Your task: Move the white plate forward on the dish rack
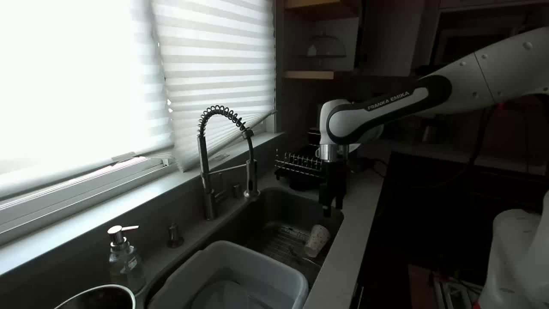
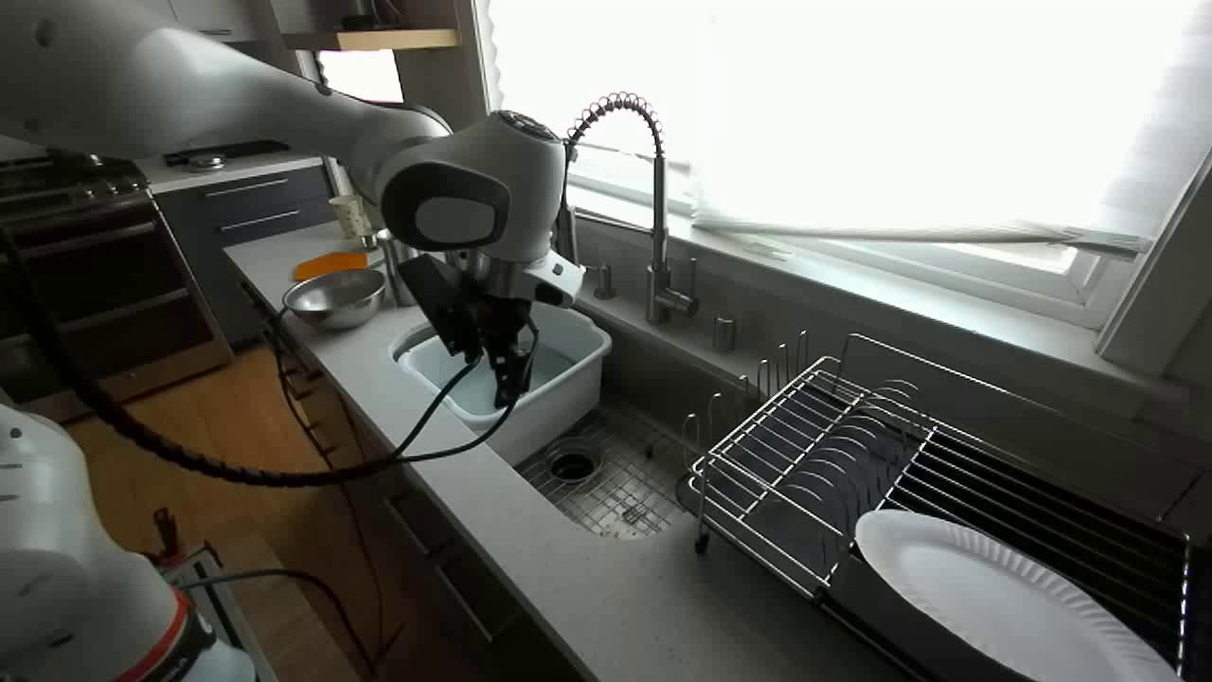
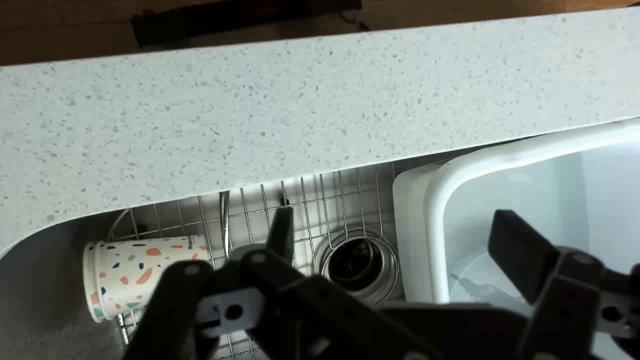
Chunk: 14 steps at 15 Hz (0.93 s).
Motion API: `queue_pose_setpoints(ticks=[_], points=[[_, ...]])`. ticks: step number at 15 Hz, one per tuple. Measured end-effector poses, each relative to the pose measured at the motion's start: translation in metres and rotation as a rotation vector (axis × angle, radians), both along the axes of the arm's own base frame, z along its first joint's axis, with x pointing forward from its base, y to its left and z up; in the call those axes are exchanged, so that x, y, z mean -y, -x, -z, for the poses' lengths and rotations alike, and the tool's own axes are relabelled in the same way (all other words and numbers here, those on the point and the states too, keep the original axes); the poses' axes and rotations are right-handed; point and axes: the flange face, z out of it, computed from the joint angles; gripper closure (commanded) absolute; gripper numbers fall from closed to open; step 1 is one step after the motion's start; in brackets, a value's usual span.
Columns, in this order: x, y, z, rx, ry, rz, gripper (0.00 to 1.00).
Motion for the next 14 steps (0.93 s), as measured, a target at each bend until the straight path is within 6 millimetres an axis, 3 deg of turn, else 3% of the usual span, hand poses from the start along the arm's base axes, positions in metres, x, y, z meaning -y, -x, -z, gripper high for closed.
queue_pose_setpoints(ticks=[14], points=[[0.0070,-0.0010,-0.0002,0.009,0.013,0.037,0.00]])
